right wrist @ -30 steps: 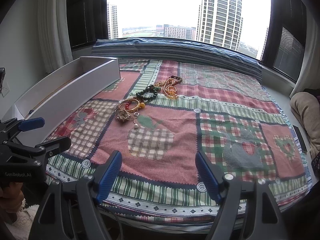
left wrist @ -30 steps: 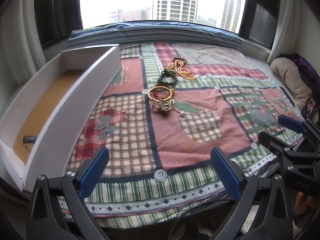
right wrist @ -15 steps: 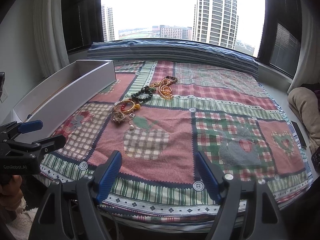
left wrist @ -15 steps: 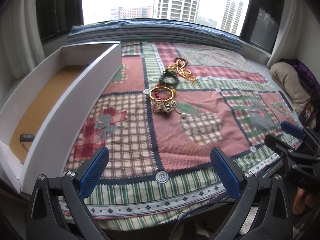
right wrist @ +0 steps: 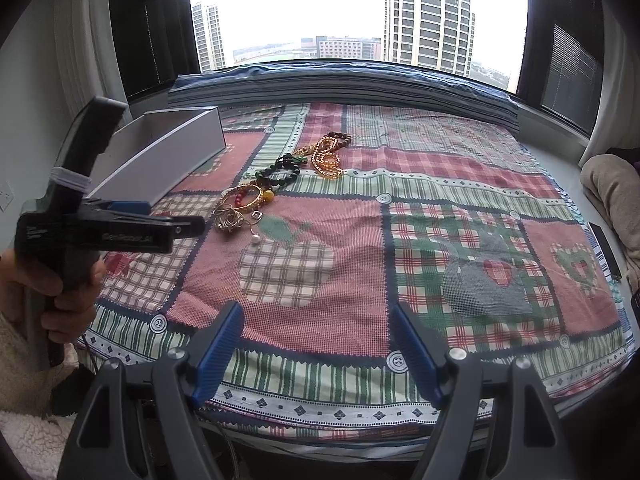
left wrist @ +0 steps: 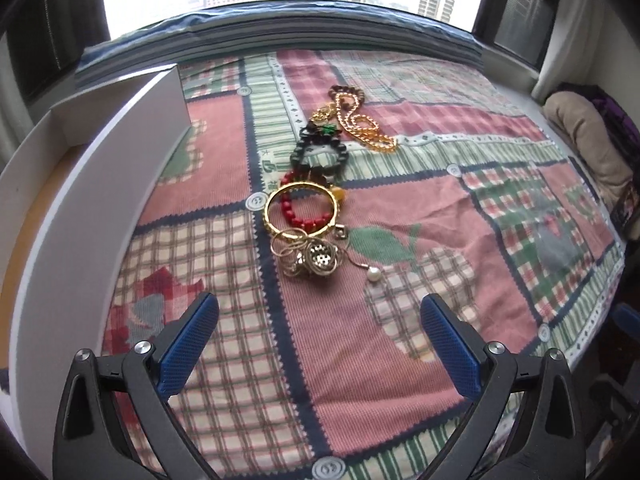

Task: Organize jewelry
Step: 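Lower the left tool onto the silver rings tangle and close it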

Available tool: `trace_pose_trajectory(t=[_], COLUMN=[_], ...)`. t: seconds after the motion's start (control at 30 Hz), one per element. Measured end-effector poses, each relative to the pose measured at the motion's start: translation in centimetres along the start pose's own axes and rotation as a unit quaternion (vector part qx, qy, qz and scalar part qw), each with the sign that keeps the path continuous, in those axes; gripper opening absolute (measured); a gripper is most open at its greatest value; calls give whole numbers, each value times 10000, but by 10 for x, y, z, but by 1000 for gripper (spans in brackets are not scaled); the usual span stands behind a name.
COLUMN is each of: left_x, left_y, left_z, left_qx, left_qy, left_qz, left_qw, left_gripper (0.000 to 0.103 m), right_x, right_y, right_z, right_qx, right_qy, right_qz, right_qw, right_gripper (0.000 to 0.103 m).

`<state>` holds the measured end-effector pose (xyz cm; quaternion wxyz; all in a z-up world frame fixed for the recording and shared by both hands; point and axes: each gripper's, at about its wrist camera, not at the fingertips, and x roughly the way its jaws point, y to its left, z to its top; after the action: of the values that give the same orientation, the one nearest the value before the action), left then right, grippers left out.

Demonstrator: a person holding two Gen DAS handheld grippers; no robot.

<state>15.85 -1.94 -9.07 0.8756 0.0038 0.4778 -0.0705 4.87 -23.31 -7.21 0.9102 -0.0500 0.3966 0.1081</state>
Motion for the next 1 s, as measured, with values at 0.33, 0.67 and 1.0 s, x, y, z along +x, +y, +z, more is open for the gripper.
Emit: trace_pose_trajectory(t=[0.33,0.67,1.0], left_x=[72,15,-60], left_y=[5,13,28], left_z=[15,-7,-37], left_qx=[-127,-301,-585], left_qy=[484,264,-112], left_qz=[12,-478,-432], left_qw=[9987,9981,9973], left_gripper=[48,39,39], right_x=[11,15,16], right_y=[-18,-25,-17], right_z=[-4,-1,-1], right_qx=[191,302,247], right_qy=[164,146,163], right_qz=[-30,-28,-16], right_qw=[9997,9994,9996], right_gripper=[77,77,77])
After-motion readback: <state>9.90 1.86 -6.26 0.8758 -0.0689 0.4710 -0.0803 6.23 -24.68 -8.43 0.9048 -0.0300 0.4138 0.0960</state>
